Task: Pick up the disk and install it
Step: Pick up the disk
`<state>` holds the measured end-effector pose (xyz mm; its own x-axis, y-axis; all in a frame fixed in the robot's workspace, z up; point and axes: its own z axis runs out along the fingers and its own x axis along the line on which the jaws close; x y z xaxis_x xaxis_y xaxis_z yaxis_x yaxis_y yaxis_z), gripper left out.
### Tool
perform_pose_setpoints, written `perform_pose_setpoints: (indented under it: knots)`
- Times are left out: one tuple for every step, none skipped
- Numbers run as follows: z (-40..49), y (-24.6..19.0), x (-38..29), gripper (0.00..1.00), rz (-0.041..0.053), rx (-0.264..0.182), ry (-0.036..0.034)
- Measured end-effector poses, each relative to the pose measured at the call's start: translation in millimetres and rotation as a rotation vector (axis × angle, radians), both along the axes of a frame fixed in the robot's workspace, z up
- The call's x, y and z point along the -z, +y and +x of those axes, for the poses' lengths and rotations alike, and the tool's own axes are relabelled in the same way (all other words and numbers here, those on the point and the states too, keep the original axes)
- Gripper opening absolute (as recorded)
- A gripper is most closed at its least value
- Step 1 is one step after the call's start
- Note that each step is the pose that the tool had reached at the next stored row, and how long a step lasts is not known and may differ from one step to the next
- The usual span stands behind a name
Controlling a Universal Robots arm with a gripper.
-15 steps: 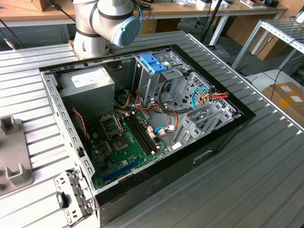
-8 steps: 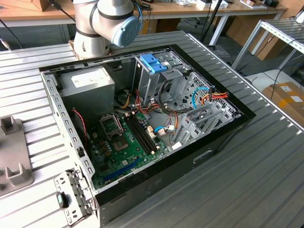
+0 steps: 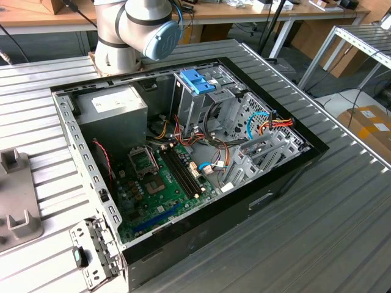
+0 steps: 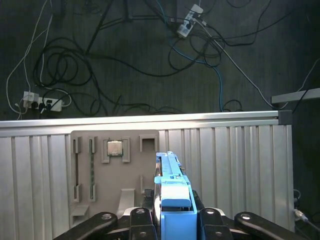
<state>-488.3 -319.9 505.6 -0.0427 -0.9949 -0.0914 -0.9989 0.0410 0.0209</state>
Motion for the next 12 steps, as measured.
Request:
perform_pose_setpoints:
  knots:
    - [0.0,0.0,-0.5,0.37,0.0001,0.0,0.0]
    - [0.0,0.0,-0.8,0.37,0.0002,0.0,0.0]
    - [0.0,0.0,-1.2,0.37,0.0002,0.0,0.0]
    - [0.0,0.0,-1.6,0.37,0.0004,0.0,0.0]
    - [0.0,0.0,-2.3,0.37,0.0005,0.0,0.0001]
    - [0.0,0.0,-2.7,0.37,0.0007,0.0,0.0]
    - [0.0,0.0,-3.1,0.37,0.0007,0.0,0.0]
    - [0.0,0.0,-3.9,0.37,0.0009,0.0,0.0]
    - [0.0,0.0,-4.4,0.37,0.0011,0.0,0.0]
    - [0.0,0.0,-4.9,0.37,0.0013,0.0,0.0]
    - [0.0,0.0,-5.3,0.37,0.0015,0.0,0.0]
    - [0.0,0.0,-5.9,0.37,0.0016,0.0,0.0]
